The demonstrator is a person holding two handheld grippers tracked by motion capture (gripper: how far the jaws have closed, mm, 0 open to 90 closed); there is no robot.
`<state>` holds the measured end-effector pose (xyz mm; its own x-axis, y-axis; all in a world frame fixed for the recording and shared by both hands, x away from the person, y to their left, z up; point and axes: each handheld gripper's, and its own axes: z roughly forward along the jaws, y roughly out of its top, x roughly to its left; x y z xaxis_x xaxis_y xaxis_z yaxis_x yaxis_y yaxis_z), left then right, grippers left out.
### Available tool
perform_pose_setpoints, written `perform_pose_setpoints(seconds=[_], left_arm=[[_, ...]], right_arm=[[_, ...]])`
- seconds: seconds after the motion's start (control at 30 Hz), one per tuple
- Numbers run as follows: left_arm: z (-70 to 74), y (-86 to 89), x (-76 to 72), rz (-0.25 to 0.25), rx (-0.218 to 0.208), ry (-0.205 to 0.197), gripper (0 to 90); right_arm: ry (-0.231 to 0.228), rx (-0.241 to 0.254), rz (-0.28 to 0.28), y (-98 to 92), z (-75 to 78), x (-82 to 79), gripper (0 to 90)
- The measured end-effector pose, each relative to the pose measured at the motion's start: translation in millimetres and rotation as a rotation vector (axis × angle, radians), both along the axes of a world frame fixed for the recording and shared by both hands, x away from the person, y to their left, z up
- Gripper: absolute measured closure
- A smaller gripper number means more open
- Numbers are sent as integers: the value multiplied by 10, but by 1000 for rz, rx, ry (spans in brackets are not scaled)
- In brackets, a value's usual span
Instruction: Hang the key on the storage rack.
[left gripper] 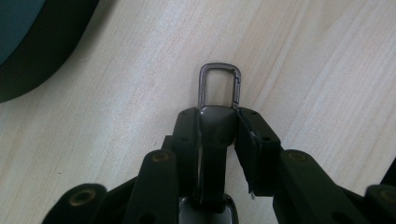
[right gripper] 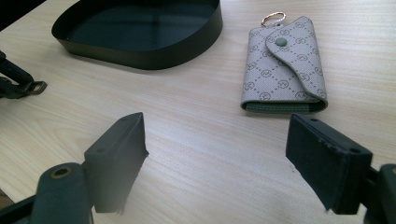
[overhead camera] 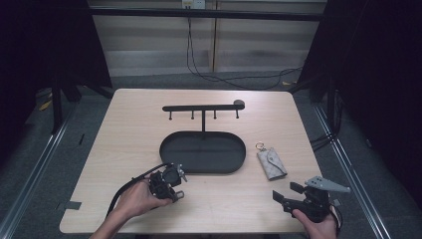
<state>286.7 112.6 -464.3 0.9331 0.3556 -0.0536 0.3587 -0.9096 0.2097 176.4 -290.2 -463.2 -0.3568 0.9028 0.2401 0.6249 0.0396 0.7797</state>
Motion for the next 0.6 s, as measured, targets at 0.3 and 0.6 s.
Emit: perform_pose_setpoints(seconds=[0.3,0.6], left_arm=[[17,-113,39,14,83,32,705],[19,-92,117,48,72,75,707]], right_arm=[[1,-2,0,2,0,0,203],[4,-3,0,4,-3,6,203]])
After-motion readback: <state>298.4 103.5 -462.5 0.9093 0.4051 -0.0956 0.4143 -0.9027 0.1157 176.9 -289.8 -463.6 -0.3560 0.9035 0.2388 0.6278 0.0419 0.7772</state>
